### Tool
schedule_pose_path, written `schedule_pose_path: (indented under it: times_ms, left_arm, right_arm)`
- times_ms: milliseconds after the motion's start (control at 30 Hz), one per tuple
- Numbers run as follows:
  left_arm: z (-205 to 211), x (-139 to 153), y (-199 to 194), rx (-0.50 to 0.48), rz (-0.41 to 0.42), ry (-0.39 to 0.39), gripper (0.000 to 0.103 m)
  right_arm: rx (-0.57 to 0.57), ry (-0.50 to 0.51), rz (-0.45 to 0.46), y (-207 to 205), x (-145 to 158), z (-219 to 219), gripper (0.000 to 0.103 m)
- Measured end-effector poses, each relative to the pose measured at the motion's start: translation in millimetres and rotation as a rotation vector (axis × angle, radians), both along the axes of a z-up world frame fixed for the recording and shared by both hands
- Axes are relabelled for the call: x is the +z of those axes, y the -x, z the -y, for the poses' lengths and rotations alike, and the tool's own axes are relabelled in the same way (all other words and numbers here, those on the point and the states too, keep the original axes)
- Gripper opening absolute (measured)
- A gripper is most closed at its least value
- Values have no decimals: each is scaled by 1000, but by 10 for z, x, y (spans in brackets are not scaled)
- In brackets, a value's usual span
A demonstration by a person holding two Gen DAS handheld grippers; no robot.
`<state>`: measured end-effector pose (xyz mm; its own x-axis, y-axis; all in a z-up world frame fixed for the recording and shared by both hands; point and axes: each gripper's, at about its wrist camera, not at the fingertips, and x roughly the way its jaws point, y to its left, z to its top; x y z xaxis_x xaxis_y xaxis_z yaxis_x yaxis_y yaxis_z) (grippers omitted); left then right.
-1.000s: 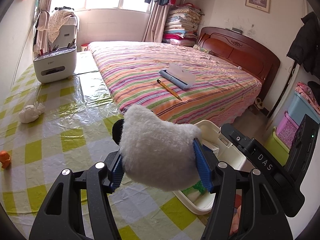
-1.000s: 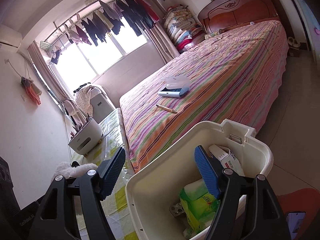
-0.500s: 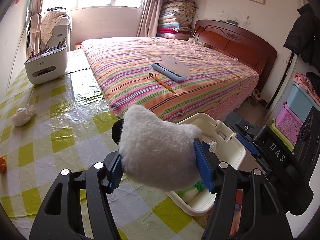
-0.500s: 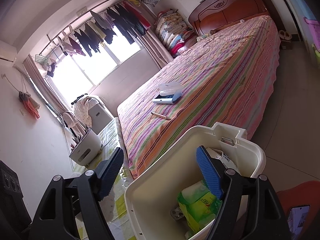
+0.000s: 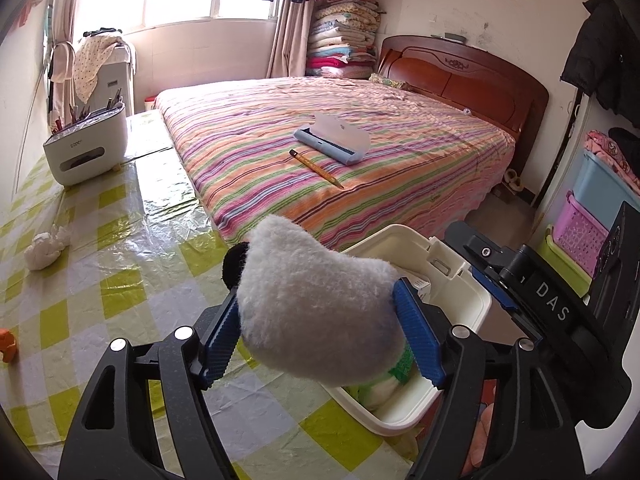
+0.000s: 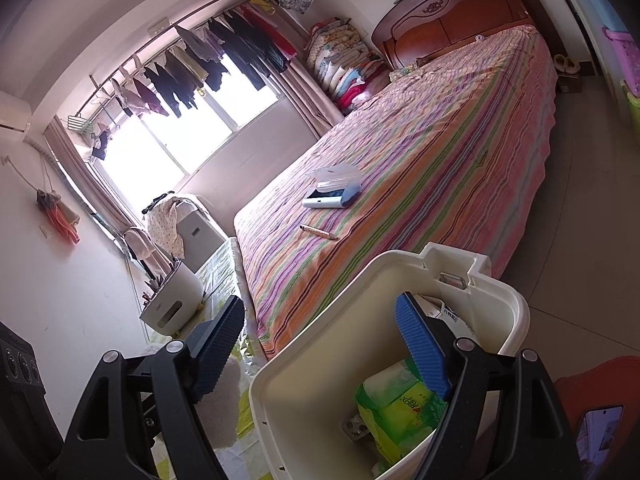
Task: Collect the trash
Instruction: 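Lower the white plush toy into the basket and open the left tool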
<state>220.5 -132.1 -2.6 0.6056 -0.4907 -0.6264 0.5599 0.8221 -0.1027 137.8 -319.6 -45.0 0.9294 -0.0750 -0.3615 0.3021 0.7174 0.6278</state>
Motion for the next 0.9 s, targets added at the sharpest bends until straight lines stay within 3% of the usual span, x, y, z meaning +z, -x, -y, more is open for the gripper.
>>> schedule_pose_path:
  times_ms: [100, 467, 900]
  left_arm:
    - [-31, 7, -7, 10, 13, -24, 82]
    - [-474, -3, -106, 99, 42, -89, 83]
    - [-1136, 148, -285, 222, 38, -36, 83]
  right_arm:
    - [2, 1, -2, -1, -6, 4, 76]
    - [7, 8, -16, -19, -14, -18, 76]
    - [19, 36, -41, -91, -1, -133, 76]
